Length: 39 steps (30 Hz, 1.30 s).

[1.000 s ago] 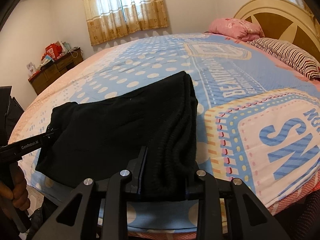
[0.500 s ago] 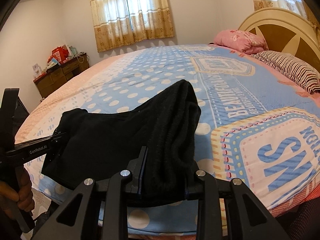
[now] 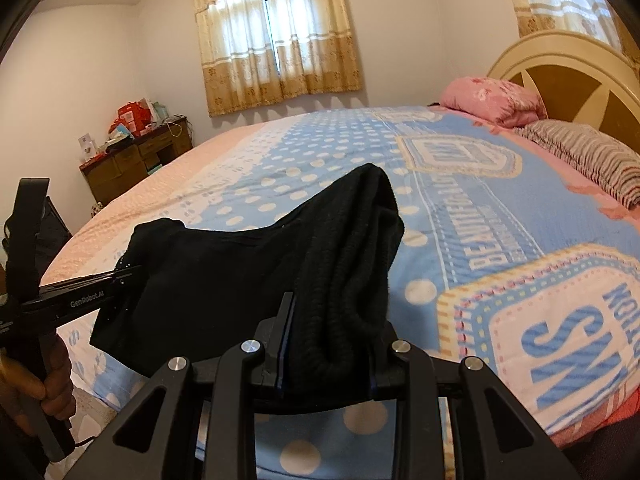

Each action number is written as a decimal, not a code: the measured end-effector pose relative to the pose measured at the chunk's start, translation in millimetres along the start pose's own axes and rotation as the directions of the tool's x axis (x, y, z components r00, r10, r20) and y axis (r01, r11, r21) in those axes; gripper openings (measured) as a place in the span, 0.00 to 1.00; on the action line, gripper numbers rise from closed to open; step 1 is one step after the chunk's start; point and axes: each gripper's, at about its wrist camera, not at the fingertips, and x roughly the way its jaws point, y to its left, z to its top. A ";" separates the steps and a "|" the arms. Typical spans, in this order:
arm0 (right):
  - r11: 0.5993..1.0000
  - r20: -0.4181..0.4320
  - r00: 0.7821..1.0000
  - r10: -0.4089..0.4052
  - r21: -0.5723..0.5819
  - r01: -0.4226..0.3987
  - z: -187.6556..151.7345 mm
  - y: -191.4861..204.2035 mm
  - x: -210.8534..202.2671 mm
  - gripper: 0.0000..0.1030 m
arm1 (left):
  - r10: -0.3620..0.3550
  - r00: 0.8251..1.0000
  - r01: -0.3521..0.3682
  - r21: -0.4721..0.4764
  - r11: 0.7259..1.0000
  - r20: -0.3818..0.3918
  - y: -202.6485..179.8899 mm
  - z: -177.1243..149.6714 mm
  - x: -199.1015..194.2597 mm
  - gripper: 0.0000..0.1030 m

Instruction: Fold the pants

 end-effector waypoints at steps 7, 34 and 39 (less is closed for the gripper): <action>0.999 0.019 0.999 0.041 -0.032 -0.041 16.1 18.2 8.9 0.28 | 0.028 1.000 -0.028 -0.023 0.999 0.010 13.8 8.2 2.6 0.18; 0.939 0.046 0.955 0.294 -0.202 -0.279 80.7 144.3 93.3 0.28 | 0.301 0.950 -0.281 -0.194 0.940 0.081 123.4 42.6 -9.9 0.18; 0.925 0.052 0.946 0.321 -0.230 -0.302 90.2 168.9 109.9 0.28 | 0.363 0.927 -0.340 -0.205 0.918 0.089 137.6 49.6 -5.4 0.18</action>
